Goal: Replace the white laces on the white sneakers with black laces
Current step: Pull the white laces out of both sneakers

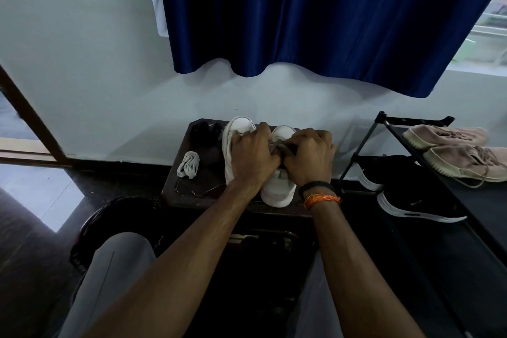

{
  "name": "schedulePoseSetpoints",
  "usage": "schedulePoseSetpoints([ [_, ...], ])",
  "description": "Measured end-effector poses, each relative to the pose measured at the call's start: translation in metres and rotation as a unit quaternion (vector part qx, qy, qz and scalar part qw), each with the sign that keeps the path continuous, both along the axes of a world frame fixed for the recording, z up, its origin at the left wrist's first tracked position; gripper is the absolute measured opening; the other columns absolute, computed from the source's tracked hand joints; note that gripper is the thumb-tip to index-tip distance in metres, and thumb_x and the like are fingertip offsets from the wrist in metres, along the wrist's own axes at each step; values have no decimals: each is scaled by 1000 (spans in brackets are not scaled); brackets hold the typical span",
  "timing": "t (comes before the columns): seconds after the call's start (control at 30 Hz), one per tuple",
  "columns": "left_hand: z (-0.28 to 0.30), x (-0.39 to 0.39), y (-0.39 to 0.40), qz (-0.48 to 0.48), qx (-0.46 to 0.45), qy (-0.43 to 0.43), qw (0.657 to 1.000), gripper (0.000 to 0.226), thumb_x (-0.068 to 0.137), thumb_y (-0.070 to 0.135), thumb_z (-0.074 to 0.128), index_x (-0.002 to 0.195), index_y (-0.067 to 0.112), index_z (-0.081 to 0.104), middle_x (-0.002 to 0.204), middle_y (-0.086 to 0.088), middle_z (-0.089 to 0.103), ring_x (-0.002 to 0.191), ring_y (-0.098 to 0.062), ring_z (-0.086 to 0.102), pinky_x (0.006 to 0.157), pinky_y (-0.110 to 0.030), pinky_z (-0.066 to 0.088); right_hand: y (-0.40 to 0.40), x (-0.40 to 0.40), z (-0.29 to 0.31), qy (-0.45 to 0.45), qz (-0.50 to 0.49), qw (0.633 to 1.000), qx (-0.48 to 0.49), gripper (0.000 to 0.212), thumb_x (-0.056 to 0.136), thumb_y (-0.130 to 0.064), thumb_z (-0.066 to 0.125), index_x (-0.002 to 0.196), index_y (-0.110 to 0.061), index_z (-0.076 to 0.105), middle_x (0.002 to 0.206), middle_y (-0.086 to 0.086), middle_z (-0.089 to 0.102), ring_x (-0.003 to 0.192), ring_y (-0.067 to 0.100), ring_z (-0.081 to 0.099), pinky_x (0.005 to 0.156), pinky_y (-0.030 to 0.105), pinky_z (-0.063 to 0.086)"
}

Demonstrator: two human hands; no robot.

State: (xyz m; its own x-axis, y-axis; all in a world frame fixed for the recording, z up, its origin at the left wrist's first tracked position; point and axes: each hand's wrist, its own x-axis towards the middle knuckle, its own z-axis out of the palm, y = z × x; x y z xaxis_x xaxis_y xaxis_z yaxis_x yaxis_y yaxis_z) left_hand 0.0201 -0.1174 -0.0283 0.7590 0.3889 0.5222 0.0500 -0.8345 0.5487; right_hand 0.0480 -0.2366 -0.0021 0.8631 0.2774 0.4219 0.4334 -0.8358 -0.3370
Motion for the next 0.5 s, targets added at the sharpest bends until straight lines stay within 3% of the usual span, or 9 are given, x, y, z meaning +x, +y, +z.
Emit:
schedulePoseSetpoints([
  [0.13, 0, 1, 0, -3, -9, 22, 1000, 15, 74, 27, 60, 85, 19, 55, 72, 1, 67, 75, -29, 64, 92, -41, 40, 0, 4, 0, 21, 20, 999, -24, 17, 84, -16, 63, 94, -13, 76, 114, 3, 65, 117, 32, 43, 86, 39, 38],
  [0.2, -1, 2, 0, -1, -14, 28, 1000, 15, 81, 32, 62, 84, 22, 53, 75, 1, 67, 77, -29, 64, 93, -41, 39, 0, 2, 4, 55, 46, 997, 0, 16, 80, -25, 57, 77, -17, 72, 104, 1, 64, 112, 32, 48, 86, 40, 40],
  [0.27, 0, 1, 0, -5, -20, 22, 1000, 18, 80, 37, 56, 85, 20, 54, 76, 1, 67, 77, -30, 64, 91, -42, 40, -3, -3, 13, 57, 92, 991, 81, 24, 74, -33, 48, 50, -34, 51, 72, -9, 58, 86, 25, 55, 79, 36, 40],
  [0.33, 2, -2, -2, -12, -27, 6, 1000, 23, 77, 37, 51, 87, 17, 56, 76, 0, 68, 77, -31, 63, 86, -43, 43, -10, -8, 24, 94, 129, 967, 199, 35, 73, -23, 51, 44, -40, 43, 57, -11, 51, 66, 17, 51, 73, 33, 41],
  [0.37, 3, -3, -2, -14, -29, -2, 999, 26, 76, 37, 48, 88, 16, 57, 76, -1, 68, 76, -31, 63, 83, -42, 43, -13, -11, 29, 143, 131, 946, 261, 33, 73, -16, 52, 48, -37, 54, 62, -5, 58, 68, 19, 54, 74, 34, 44],
  [0.43, 4, -5, -3, -14, -27, -10, 999, 33, 76, 40, 42, 89, 15, 58, 76, -2, 68, 76, -30, 64, 83, -42, 43, -17, -18, 38, 252, 134, 880, 380, 22, 69, -7, 52, 54, -14, 66, 77, 12, 70, 78, 30, 65, 77, 43, 51],
  [0.47, 5, -5, -3, -12, -23, -11, 1000, 36, 76, 42, 39, 89, 15, 58, 77, -1, 68, 77, -29, 64, 84, -43, 43, -18, -18, 41, 263, 132, 866, 405, 19, 69, -8, 53, 55, -5, 66, 78, 14, 73, 78, 33, 68, 76, 46, 55],
  [0.5, 5, -6, -3, -9, -20, -10, 1000, 38, 75, 44, 37, 89, 16, 58, 77, -1, 69, 77, -29, 64, 85, -43, 43, -17, -17, 43, 234, 111, 888, 380, 20, 71, -14, 57, 58, -3, 67, 76, 12, 74, 76, 32, 70, 75, 46, 58],
])
